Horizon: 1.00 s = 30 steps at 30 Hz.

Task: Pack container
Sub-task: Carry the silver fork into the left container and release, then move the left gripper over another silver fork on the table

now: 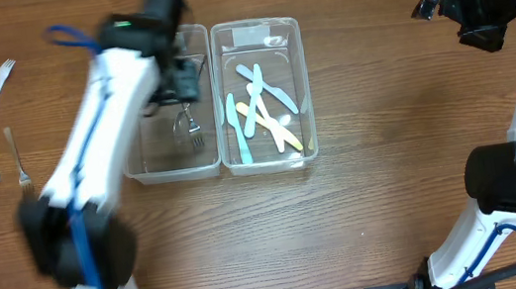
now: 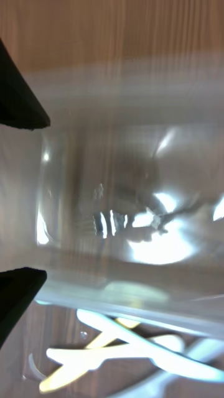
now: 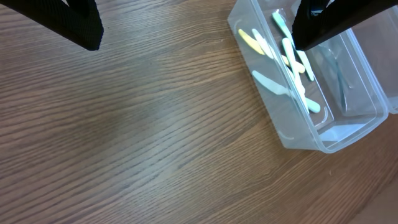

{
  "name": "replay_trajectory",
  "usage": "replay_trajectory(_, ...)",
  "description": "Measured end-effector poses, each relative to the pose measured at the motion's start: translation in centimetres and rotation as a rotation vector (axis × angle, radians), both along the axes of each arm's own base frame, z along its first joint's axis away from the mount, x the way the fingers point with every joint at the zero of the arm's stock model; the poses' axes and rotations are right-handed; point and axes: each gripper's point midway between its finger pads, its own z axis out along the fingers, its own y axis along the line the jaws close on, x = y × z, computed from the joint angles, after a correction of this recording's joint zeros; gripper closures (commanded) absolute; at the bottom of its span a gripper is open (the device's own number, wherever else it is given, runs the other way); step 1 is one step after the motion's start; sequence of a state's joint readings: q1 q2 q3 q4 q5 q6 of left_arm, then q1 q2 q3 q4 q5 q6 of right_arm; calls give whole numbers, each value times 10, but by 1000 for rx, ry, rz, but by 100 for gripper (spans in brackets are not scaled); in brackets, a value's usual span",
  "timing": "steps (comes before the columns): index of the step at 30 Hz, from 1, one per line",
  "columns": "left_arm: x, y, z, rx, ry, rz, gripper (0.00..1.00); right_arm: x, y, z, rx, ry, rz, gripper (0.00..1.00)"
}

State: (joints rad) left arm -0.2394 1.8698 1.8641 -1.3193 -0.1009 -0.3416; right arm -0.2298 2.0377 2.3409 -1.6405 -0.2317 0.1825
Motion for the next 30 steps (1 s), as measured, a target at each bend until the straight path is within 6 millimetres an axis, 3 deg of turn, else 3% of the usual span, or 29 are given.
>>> replay_trajectory(2, -17, 47, 54, -7, -117, 112, 18, 0, 0, 0, 0, 0, -1, 0)
replay_trajectory(4, -37, 87, 90, -2, -199, 212, 15, 0, 0, 0, 0, 0, 0, 0)
replay_trajectory(5, -55, 117, 112, 8, -250, 300, 15, 0, 0, 0, 1, 1, -1, 0)
replay_trajectory(7, -88, 164, 137, 36, -313, 450, 13, 0, 0, 0, 0, 0, 0, 0)
replay_trajectory(9, -109, 190, 143, 51, -338, 543, 12, 0, 0, 0, 0, 0, -1, 0)
replay_trajectory(11, -120, 207, 133, 52, -317, 603, 9, 0, 0, 0, 1, 1, -1, 0)
replay_trajectory(13, -122, 222, 108, 41, -279, 649, 7, 0, 0, 0, 0, 0, 0, 0)
replay_trajectory(18, -118, 242, 4, 2, -99, 687, 0, -1, 0, 0, 1, 3, -1, 0)
replay_trajectory(19, -119, 242, -29, -14, -34, 677, 0, -1, 0, 0, 1, 3, -1, 0)
replay_trajectory(20, -121, 242, -41, -20, -5, 668, 0, -1, 0, 0, 1, 3, -1, 0)
replay_trajectory(26, -99, 265, -79, -24, 6, 621, 0, -1, 0, 0, 1, 3, -1, 0)
replay_trajectory(30, -85, 279, -94, -9, -12, 570, 0, -1, 0, 0, 1, 3, -1, 0)
